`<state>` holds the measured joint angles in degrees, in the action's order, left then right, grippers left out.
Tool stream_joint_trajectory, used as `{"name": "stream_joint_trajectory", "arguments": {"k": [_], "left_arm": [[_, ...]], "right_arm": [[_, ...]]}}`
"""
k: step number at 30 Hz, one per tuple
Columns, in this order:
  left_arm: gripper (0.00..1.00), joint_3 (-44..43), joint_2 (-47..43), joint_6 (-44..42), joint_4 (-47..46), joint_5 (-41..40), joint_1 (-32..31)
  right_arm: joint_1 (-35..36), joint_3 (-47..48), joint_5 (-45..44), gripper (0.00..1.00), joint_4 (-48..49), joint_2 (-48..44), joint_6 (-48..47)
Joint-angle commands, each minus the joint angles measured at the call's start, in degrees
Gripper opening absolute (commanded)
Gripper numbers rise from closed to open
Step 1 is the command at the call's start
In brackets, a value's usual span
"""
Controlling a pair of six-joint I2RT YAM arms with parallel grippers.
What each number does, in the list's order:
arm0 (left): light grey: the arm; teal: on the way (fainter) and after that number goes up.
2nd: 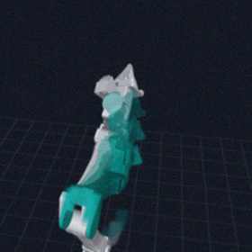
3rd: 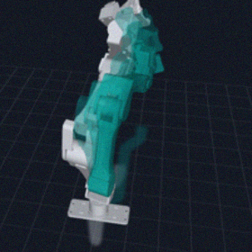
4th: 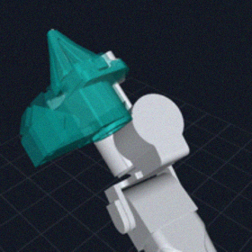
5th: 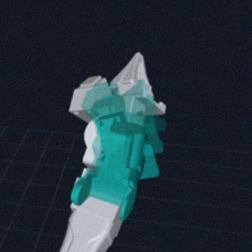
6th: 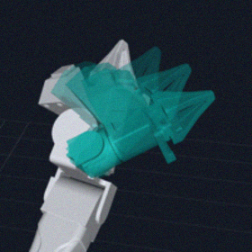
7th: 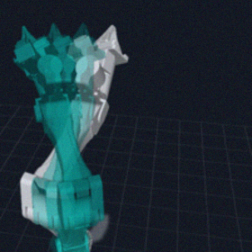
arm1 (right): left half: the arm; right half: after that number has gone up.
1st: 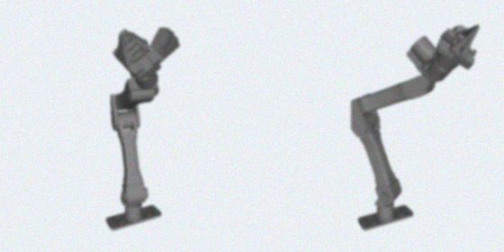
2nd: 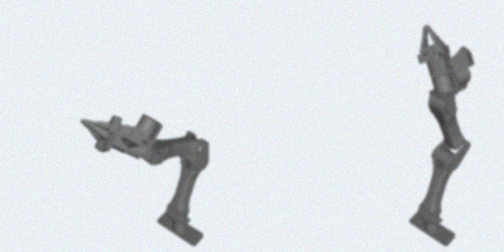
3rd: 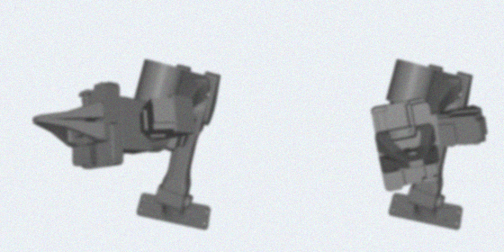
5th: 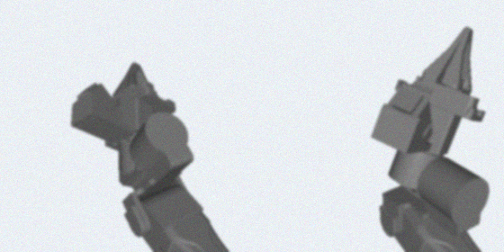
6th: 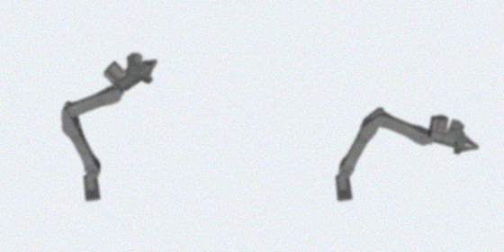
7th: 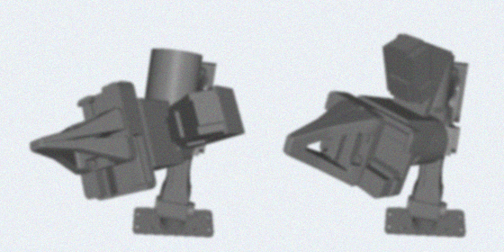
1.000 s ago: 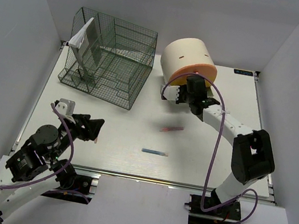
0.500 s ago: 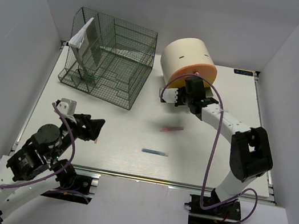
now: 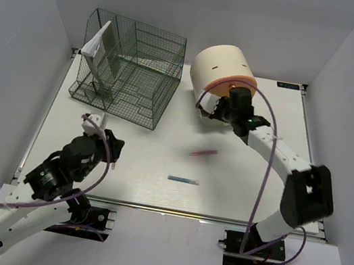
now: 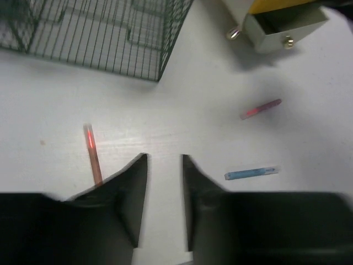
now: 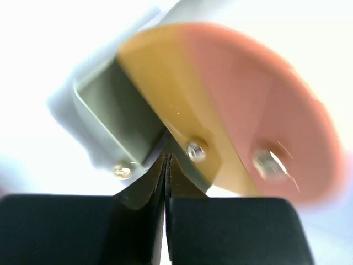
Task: Organize the desk
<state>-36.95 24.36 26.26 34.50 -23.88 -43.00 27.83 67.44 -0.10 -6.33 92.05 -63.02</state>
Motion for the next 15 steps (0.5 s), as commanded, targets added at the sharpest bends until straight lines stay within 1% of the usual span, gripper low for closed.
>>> {"name": "stream_joint_trajectory", "arguments": {"k": [1, 2, 3, 4, 5, 6, 7, 8, 9, 10, 11, 12, 13, 15], "left_arm": [[0.28, -2.6, 6.6, 3.0, 5.1, -4.7, 0.2], [0.23, -2.9, 11.5, 3.5, 5.5, -4.7, 0.2], [0.21, -3.6, 14.2, 3.6, 5.8, -4.6, 0.2], [0.18, -4.2, 17.1, 3.9, 6.3, -4.1, 0.8], [0.17, -4.9, 23.2, 3.9, 6.7, -3.6, 0.8], [0.17, -6.2, 26.1, 4.1, 7.1, -3.7, 0.8], [0.18, -6.8, 28.8, 4.1, 7.7, -3.6, 1.3], [0.23, -7.2, 31.2, 4.3, 7.7, -3.3, 1.3], [0.28, -7.5, 35.0, 4.3, 7.9, -2.9, 2.3], [0.35, -7.8, 36.5, 4.3, 7.5, -2.5, 2.8], [0.55, -7.5, 37.8, 4.5, 7.4, -1.9, 4.2], [0.62, -7.3, 39.3, 4.5, 7.0, -0.8, 4.9], [0.67, -6.3, 40.1, 4.4, 5.9, 0.0, 5.6], [0.69, -5.5, 42.2, 4.4, 5.2, 1.5, 8.4]], "right_arm": [[-0.9, -1.2, 6.1, 0.00, 2.9, -12.0, 34.4], [-1.4, -2.0, 7.6, 0.00, 1.6, -13.7, 39.9], [-1.6, -3.6, 15.2, 0.00, -2.1, -16.3, 45.4], [-1.8, -4.7, 19.7, 0.00, -3.8, -17.5, 46.7], [-2.3, -6.0, 23.4, 0.00, -5.0, -18.5, 48.6], [-2.5, -9.0, 32.0, 0.00, -5.4, -20.4, 49.7], [-2.7, -10.6, 36.4, 0.00, -5.4, -21.5, 49.8], [-3.7, -11.9, 39.3, 0.00, -5.4, -22.5, 50.0], [-4.2, -12.8, 43.8, 0.25, -5.4, -24.4, 50.0], [-4.5, -14.1, 45.6, 0.40, -5.5, -25.2, 49.8], [-5.9, -14.4, 46.6, 0.52, -5.7, -26.1, 48.8], [-6.3, -15.0, 48.0, 0.65, -5.5, -27.6, 48.8], [-7.0, -15.7, 48.7, 0.66, -4.9, -28.3, 48.9], [-8.7, -15.8, 50.1, 0.68, -4.7, -29.2, 48.7]]}}
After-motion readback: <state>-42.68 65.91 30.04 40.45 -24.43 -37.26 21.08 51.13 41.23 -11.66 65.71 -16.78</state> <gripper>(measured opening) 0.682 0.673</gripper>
